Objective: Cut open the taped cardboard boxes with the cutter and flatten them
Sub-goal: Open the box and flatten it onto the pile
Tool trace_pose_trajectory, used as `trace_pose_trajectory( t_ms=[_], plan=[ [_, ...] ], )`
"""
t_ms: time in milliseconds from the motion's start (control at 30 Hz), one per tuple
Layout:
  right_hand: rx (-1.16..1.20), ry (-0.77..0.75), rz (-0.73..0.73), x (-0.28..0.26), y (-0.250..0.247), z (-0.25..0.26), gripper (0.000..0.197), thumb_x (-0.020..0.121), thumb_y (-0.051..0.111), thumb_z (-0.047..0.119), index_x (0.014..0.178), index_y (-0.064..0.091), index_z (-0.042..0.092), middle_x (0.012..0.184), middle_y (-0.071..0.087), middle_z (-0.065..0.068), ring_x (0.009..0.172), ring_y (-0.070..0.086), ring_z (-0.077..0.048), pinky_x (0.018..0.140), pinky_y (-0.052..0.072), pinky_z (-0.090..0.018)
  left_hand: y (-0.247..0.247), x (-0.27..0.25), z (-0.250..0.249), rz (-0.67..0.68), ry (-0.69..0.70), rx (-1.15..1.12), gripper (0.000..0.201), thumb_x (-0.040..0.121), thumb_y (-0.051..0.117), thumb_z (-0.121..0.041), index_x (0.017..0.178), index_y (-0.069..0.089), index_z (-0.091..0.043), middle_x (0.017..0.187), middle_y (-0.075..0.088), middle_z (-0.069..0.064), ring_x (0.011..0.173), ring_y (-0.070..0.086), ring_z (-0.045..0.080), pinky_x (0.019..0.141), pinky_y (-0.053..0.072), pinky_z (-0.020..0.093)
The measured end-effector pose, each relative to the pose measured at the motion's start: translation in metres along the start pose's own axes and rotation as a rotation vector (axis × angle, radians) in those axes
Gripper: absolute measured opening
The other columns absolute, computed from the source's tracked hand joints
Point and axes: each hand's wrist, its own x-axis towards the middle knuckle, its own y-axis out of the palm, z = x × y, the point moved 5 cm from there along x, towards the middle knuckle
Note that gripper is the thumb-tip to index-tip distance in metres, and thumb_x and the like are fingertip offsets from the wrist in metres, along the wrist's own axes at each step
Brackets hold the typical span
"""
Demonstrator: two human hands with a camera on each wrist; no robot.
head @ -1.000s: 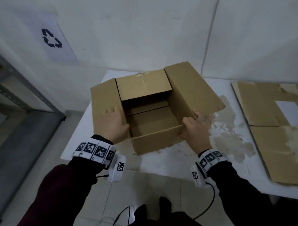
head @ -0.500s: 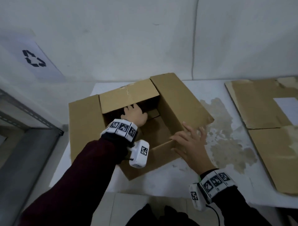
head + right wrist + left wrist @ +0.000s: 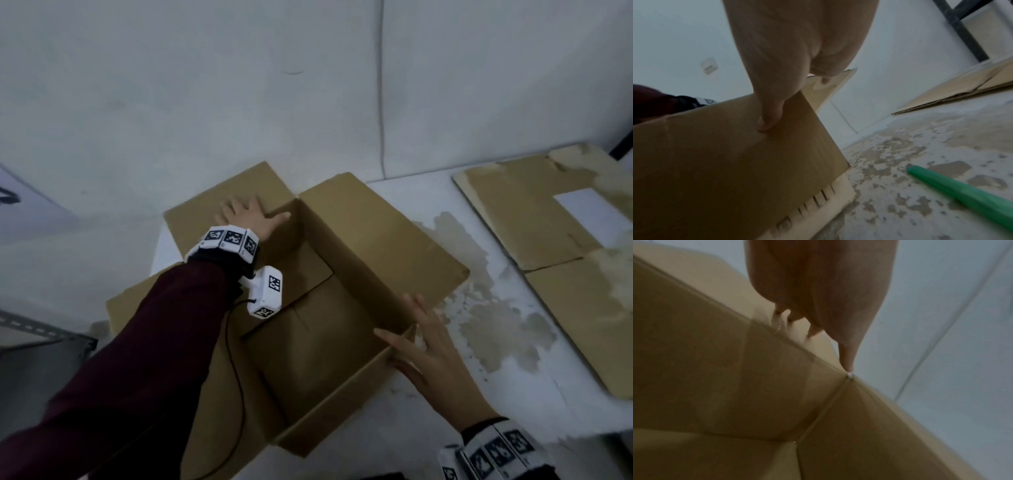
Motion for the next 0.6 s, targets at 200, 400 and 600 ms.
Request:
trace_pose_trajectory(
  t_ms=[200, 400, 600],
  plan=[
    [0.299, 0.491, -0.131, -0.021, -0.007, -0.005, 0.107, 0.065, 0.079, 0.040, 0.140, 0.005, 0.057, 0.156, -0.004, 0.018, 0.146, 0.001, -0.008, 0.112, 0.021, -0.040, 0.017, 0.016, 0.001, -0.117, 0.062, 0.081, 0.026, 0.099, 0.044, -0.028, 0.117, 0.058, -0.016, 0.117, 0.062, 0.016, 0.112, 0.055, 0.035, 0.099, 0.033, 0.044],
    [0.713, 0.601, 0.260, -0.006, -0.004, -0.016, 0.075, 0.064, 0.081, 0.044, 0.124, 0.038, 0.034, 0.116, 0.042, 0.028, 0.104, 0.044, 0.017, 0.094, 0.039, -0.009, 0.004, 0.008, -0.004, -0.206, 0.130, -0.025, 0.024, 0.099, 0.044, -0.028, 0.107, 0.061, -0.013, 0.112, 0.064, 0.017, 0.112, 0.054, 0.036, 0.099, 0.029, 0.044],
    [0.508, 0.160, 0.110, 0.016, -0.018, 0.003, 0.016, 0.084, 0.050, 0.057, 0.097, 0.045, 0.048, 0.095, 0.049, 0.033, 0.084, 0.047, 0.010, 0.072, 0.039, -0.011, -0.040, -0.057, -0.021, -0.302, 0.139, -0.310, 0.045, 0.101, 0.033, -0.041, 0.134, 0.048, -0.015, 0.136, 0.053, 0.013, 0.126, 0.046, 0.033, 0.108, 0.030, 0.044]
  ],
)
